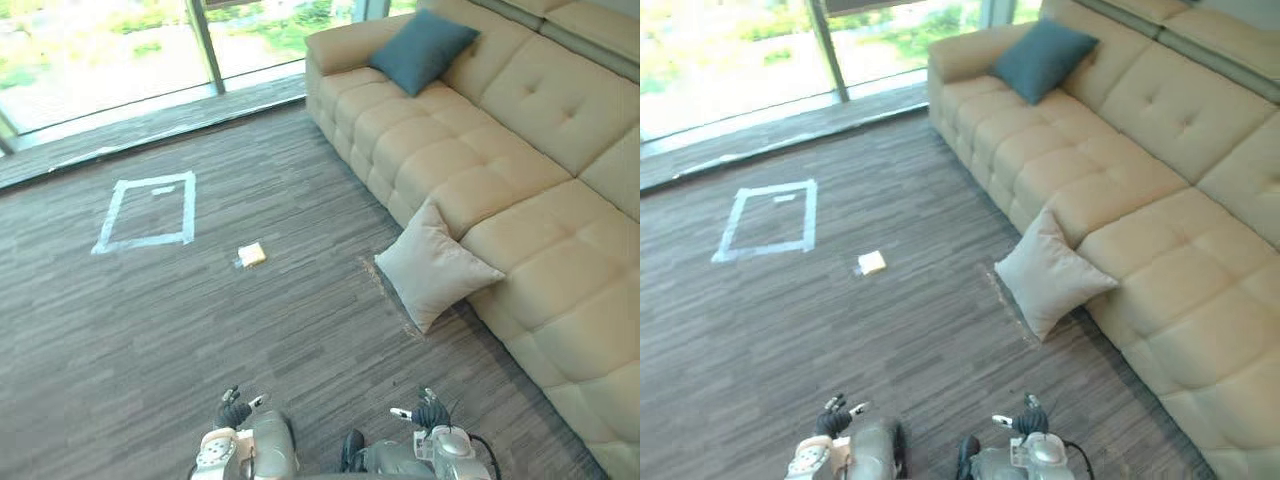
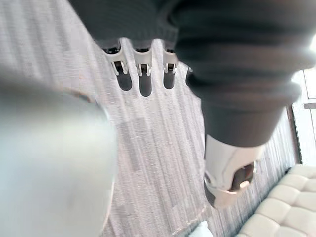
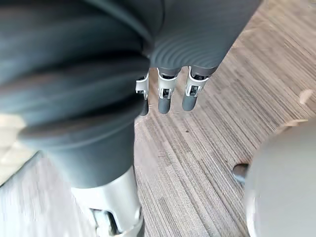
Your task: Pick up cushions and gather them together orderly.
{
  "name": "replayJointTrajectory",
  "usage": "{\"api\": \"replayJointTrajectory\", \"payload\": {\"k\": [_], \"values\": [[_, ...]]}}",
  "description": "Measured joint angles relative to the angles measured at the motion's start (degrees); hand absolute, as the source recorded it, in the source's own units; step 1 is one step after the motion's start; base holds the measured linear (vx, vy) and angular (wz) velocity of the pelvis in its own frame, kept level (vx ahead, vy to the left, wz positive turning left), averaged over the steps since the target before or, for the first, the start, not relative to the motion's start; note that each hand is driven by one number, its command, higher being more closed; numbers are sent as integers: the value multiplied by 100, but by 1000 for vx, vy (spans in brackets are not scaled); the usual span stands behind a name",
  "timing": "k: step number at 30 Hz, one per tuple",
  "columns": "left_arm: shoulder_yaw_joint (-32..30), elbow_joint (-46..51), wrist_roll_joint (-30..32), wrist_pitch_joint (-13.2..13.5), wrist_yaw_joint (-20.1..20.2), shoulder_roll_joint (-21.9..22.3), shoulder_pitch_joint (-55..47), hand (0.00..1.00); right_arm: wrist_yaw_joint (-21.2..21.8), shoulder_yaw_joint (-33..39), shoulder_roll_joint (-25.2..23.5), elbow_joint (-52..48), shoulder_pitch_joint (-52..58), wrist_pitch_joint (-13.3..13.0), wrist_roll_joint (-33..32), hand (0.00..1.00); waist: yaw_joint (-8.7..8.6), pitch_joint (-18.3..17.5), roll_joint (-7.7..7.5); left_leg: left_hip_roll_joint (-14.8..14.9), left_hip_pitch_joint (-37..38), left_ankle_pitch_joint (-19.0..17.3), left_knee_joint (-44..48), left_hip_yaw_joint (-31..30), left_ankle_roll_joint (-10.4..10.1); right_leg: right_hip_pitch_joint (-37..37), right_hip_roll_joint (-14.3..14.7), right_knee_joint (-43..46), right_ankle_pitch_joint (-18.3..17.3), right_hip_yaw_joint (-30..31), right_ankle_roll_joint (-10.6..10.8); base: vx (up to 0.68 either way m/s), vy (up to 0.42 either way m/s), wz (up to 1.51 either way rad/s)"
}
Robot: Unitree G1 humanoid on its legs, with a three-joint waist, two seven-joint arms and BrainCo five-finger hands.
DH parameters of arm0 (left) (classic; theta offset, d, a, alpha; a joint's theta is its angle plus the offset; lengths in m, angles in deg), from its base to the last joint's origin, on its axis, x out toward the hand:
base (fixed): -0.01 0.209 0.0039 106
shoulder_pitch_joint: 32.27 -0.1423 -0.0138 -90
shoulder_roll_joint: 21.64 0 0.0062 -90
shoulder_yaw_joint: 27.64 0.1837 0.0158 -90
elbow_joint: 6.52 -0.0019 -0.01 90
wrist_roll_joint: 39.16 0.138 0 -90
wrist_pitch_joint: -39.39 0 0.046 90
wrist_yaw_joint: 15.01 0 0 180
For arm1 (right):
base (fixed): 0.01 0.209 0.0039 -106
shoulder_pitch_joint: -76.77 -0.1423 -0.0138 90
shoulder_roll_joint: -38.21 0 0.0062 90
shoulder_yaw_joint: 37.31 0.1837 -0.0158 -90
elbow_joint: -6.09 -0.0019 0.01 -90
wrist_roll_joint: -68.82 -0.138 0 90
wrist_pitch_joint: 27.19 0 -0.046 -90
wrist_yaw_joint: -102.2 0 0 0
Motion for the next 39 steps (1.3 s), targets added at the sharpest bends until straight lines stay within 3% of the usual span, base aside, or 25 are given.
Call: {"api": "replayJointTrajectory", "payload": {"k": [1,3,5,6,8,10,12,14,16,17,18,19,20,21,22,24,25,26,28,29,30,32,34,37,39], "values": [[-3,-5,-16,2,3,-9,1,0,-2,-14,-14,1,-15,0,0,0,4,-10,-6,-42,55,147,32,36,79,26,-50,8,-67,132,104,405,311,-87],[-1,27,-31,-2,11,-87,31,0,12,-56,-118,7,16,-1,2,0,-5,-38,-221,-220,-20,-251,485,76,313,-20,-245,147,-207,345,306,398,302,-71],[-6,21,-60,-17,6,-116,34,0,11,-57,-162,8,85,3,12,0,14,-89,-327,-298,225,-683,746,459,489,-244,-494,1009,-393,391,510,396,243,-83],[-10,15,-78,-28,1,-114,12,0,12,-62,-160,5,60,4,14,0,3,-89,-323,-290,432,-749,682,670,585,-438,-619,1539,-383,286,524,448,253,-106],[10,6,-79,-37,-3,-143,-73,0,19,-77,-175,14,-35,2,46,0,-19,-81,-307,-290,1029,-897,541,1208,852,-863,-1169,2910,-348,-523,533,394,188,-109],[16,-107,-81,-54,-4,-197,-89,0,40,-108,-179,18,-105,4,122,0,-48,-61,-219,-259,1532,-948,280,1292,885,-1093,-1462,3429,-592,-1463,285,380,81,-94],[20,-197,-82,-82,-3,-216,-100,0,56,-143,-169,10,-156,1,178,0,-67,-87,-99,-88,1879,-944,-101,1348,879,-1440,-1328,3214,-719,-2148,164,391,34,-80],[22,-290,-98,-133,4,-211,-72,0,58,-130,-144,-4,-257,1,178,0,-94,-63,-67,26,2167,-941,-352,1610,874,-1852,-1175,2587,-623,-2703,26,489,-19,-69],[12,-391,-99,-140,6,-208,-41,0,56,-108,-103,-14,-279,2,176,0,-101,-49,-66,54,2505,-927,-492,1921,607,-2088,-884,1328,25,-3206,-166,471,-50,-57],[2,-397,-103,-136,7,-234,-50,0,57,-110,-98,-14,-202,3,176,0,-95,-72,-168,-52,2656,-1001,-449,2019,380,-1990,-794,598,759,-3373,-428,425,-54,-24],[-2,-416,-85,-132,13,-282,-82,0,65,-108,-77,-28,-67,-1,172,0,-89,-154,-342,-204,2807,-1155,-253,2004,130,-1953,-905,341,1297,-3399,-1145,575,-38,-57],[11,-504,-66,-129,13,-149,-6,0,61,-99,90,-8,-244,35,178,0,-49,-86,23,96,2771,-1429,148,1942,6,-1942,-779,650,1209,-3335,-1098,396,-40,-25],[49,-505,-40,-108,63,-108,40,0,55,-14,126,-36,-280,4,176,0,-177,-72,47,171,2582,-1547,225,1812,30,-1916,-789,674,978,-3304,-991,270,-45,-11],[72,-463,24,-67,69,34,42,0,54,63,226,-86,-272,-1,176,0,-281,-56,119,300,2307,-1268,386,1690,80,-1875,-788,905,682,-3315,-817,199,-99,23],[76,-439,51,-44,69,56,12,0,55,113,221,-80,-236,4,175,0,-255,-72,118,389,2229,-1187,744,1666,-17,-1847,-823,1024,529,-3318,-706,205,-98,15],[125,-411,39,-62,76,-6,45,0,51,36,186,-65,-95,2,155,0,-257,-41,154,719,1744,-666,2154,1360,61,-1510,-664,896,337,-3287,-497,197,-121,0],[147,-412,42,-40,68,5,53,0,45,-37,222,-5,-113,3,149,0,-214,-29,156,896,1356,-645,3043,1199,36,-1282,-522,654,337,-3192,-474,255,-135,-30],[193,-381,43,-25,68,-5,66,0,26,-11,229,4,-145,5,145,0,-176,-26,197,955,1067,-922,3539,1096,13,-1076,-399,472,336,-3091,-452,219,-69,-44],[307,-276,44,-22,73,-55,80,0,-1,16,217,10,-123,6,105,0,-155,-1,167,797,732,-1300,3267,979,99,-738,-339,271,364,-2975,-461,257,-28,-45],[307,-236,36,-8,68,-36,75,0,-4,58,217,20,-120,7,104,0,-129,33,104,624,609,-1392,2727,881,145,-601,-332,217,357,-2828,-439,233,17,-57],[297,-202,29,-9,64,-30,77,0,-3,101,206,20,-144,6,103,0,-90,20,135,484,518,-1419,2256,748,165,-550,-337,201,358,-2723,-421,216,68,-84],[294,-161,25,-11,62,-17,85,0,-19,180,204,26,-222,3,100,0,-28,37,118,72,400,-1183,756,6,253,-521,-332,207,366,-2319,-321,203,137,-100],[278,-175,-36,-12,55,-37,79,0,-41,182,132,66,-164,6,102,0,-17,56,73,-138,651,-444,312,-228,298,-328,-312,141,387,-1939,-117,208,159,-83],[287,-278,-43,-16,66,-123,85,0,-53,189,15,64,56,7,101,0,-76,-39,-108,-242,917,-453,107,-5,361,-154,-348,-227,564,-1708,110,222,163,-40],[270,-300,-73,-32,65,-134,93,0,-62,211,0,64,126,12,92,0,-73,-58,-142,-348,1074,-454,22,84,372,-49,-410,-368,648,-1516,215,199,180,-35]]}}
